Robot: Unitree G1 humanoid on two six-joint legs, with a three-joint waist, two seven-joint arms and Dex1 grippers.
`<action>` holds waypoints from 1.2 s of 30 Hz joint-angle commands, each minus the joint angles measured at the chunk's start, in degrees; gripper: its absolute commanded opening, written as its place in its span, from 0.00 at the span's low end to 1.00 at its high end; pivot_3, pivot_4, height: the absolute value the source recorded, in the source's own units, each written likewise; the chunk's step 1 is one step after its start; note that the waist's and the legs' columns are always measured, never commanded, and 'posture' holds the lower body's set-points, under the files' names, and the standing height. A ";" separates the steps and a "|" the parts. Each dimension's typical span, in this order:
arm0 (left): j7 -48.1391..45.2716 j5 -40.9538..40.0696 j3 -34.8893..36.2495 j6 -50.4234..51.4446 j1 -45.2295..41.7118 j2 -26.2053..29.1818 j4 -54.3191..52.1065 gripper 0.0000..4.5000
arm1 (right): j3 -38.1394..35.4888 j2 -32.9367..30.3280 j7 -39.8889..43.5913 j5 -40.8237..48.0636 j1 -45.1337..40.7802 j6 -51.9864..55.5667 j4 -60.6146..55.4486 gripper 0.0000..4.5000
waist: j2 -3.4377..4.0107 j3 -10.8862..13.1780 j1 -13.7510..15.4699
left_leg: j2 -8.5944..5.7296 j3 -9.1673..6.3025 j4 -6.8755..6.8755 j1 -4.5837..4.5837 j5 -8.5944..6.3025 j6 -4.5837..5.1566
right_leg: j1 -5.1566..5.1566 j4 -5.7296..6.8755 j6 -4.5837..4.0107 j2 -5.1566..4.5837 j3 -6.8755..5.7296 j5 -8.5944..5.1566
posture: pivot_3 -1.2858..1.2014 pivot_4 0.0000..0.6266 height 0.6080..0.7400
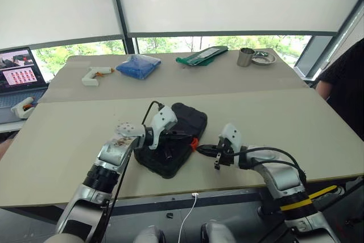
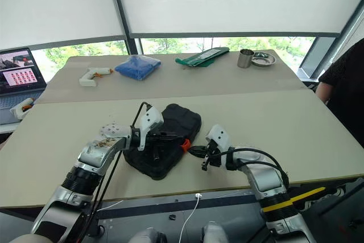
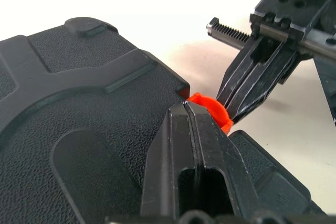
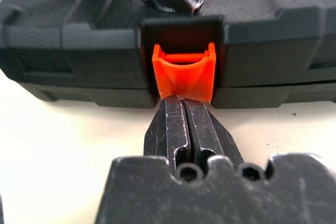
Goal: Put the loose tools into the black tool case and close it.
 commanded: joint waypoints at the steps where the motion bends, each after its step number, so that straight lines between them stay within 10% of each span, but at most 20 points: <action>1: 0.62 2.93 -6.45 6.59 4.98 0.49 5.45 0.00 | 0.28 2.85 -0.13 1.72 -2.93 -1.29 -1.49 0.01 | -0.02 0.00 0.02 | 0.00 0.00 -0.01 0.04 -0.03 -0.06 | -0.02 0.00 0.00 0.00 0.00 0.00 | 0.52 0.24 0.99; 13: -0.87 -4.71 5.16 -9.91 8.22 -1.25 0.93 0.00 | -6.67 -5.23 4.48 5.30 5.57 -5.11 -8.14 0.01 | 0.06 0.02 1.22 | -0.05 0.01 -0.02 -0.41 -0.29 -0.50 | -0.26 -0.04 -0.48 0.02 0.02 0.26 | 0.52 0.24 0.99; 25: -2.73 -13.28 25.96 -16.75 21.48 14.01 -8.94 0.99 | -21.62 -15.24 12.86 8.42 16.38 -27.97 -3.60 0.97 | -0.54 0.76 2.02 | -0.10 0.07 0.00 -1.43 -0.41 -0.40 | -1.12 -0.32 -0.29 0.22 0.01 0.27 | 0.52 0.24 0.99; 36: -0.19 -5.19 33.79 -36.96 40.97 18.82 -3.62 0.99 | -24.46 -19.03 19.98 8.30 14.82 -40.78 10.11 0.97 | -0.52 0.98 3.07 | -0.04 0.13 0.00 -1.45 -0.58 -0.37 | -1.01 -0.77 -0.44 0.12 -0.10 0.42 | 0.52 0.24 0.99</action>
